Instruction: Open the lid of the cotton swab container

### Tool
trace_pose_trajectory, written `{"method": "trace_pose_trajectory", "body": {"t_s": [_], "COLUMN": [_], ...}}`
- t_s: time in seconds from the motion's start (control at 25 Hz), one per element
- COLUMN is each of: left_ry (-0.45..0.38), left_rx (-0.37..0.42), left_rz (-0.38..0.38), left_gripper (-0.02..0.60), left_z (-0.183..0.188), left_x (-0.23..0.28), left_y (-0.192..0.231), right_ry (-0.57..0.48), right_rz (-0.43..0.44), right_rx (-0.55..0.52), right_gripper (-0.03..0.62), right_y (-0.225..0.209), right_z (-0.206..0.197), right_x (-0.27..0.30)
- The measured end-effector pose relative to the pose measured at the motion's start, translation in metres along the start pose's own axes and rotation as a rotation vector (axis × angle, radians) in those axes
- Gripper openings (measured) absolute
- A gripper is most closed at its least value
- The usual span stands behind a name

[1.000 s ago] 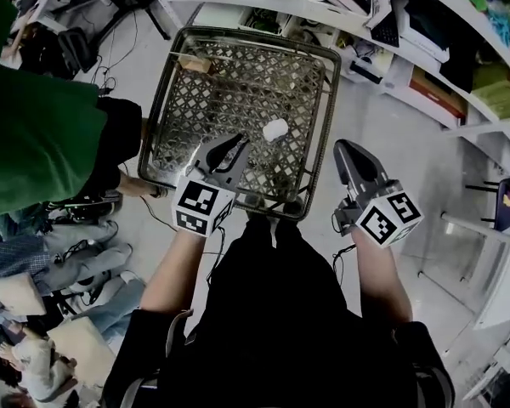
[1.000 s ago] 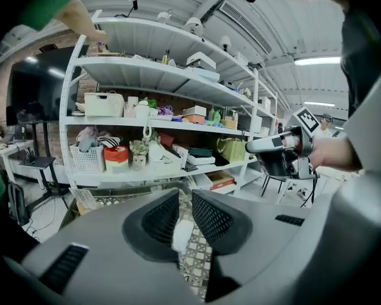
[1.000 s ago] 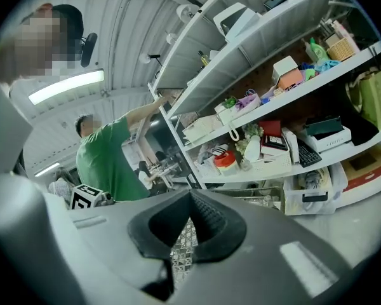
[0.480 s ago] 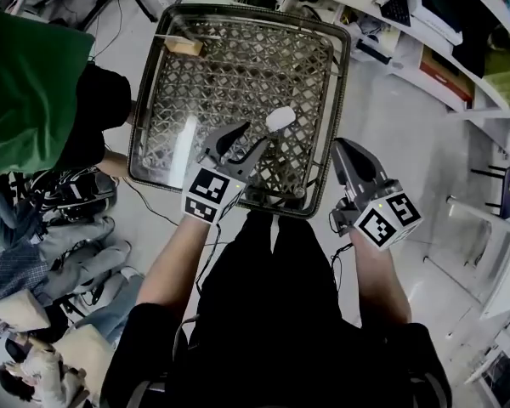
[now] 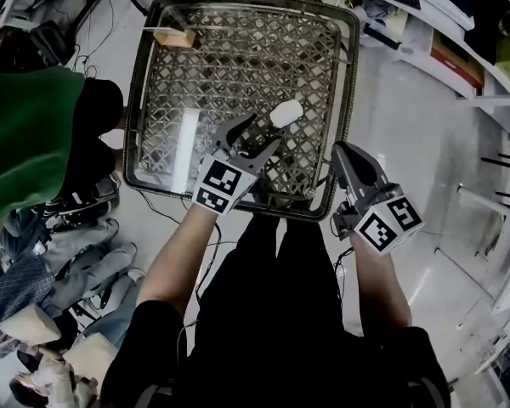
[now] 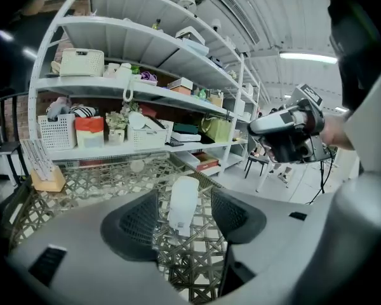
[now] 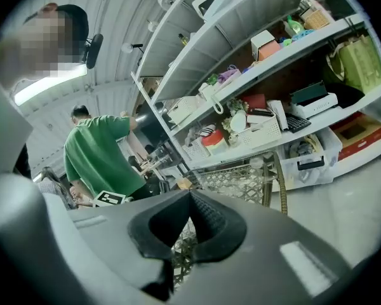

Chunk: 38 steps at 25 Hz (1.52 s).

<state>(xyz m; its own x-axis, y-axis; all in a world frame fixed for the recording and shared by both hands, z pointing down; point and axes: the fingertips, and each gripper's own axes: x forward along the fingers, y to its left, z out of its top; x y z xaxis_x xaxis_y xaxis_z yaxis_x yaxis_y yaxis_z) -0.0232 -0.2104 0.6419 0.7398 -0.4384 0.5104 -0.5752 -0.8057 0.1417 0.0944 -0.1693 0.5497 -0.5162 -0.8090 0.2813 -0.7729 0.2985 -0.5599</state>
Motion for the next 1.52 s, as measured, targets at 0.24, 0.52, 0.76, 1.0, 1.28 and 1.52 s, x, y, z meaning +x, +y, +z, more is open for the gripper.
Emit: {"method": "trace_pose_trajectory", "body": {"t_s": [0.24, 0.52, 0.76, 1.0, 1.28, 1.52], "left_ry": [0.045, 0.051, 0.076, 0.12, 0.13, 0.121], "left_rx": [0.018, 0.071, 0.109, 0.124, 0.13, 0.107], "left_rz": [-0.025, -0.063, -0.067, -0.047, -0.002, -0.021], "left_gripper": [0.256, 0.261, 0.261, 0.259, 0.202, 0.196], "left_z": [-0.026, -0.038, -0.043, -0.051, -0.051, -0.043], "left_x": [0.027, 0.056, 0.075, 0.087, 0.092, 0.087], "left_y": [0.009, 0.008, 0.005, 0.005, 0.01, 0.006], "right_ry": [0.016, 0.015, 0.003, 0.008, 0.018, 0.031], "right_rz": [-0.019, -0.025, -0.047, -0.049, -0.061, -0.044], "right_rx": [0.021, 0.036, 0.051, 0.062, 0.06, 0.039], "right_gripper": [0.009, 0.009, 0.009, 0.009, 0.009, 0.009], "right_y": [-0.01, -0.019, -0.025, -0.02, -0.024, -0.015], "right_z": [-0.02, -0.024, -0.025, -0.024, -0.019, -0.01], "right_x": [0.006, 0.013, 0.012, 0.008, 0.002, 0.004]}}
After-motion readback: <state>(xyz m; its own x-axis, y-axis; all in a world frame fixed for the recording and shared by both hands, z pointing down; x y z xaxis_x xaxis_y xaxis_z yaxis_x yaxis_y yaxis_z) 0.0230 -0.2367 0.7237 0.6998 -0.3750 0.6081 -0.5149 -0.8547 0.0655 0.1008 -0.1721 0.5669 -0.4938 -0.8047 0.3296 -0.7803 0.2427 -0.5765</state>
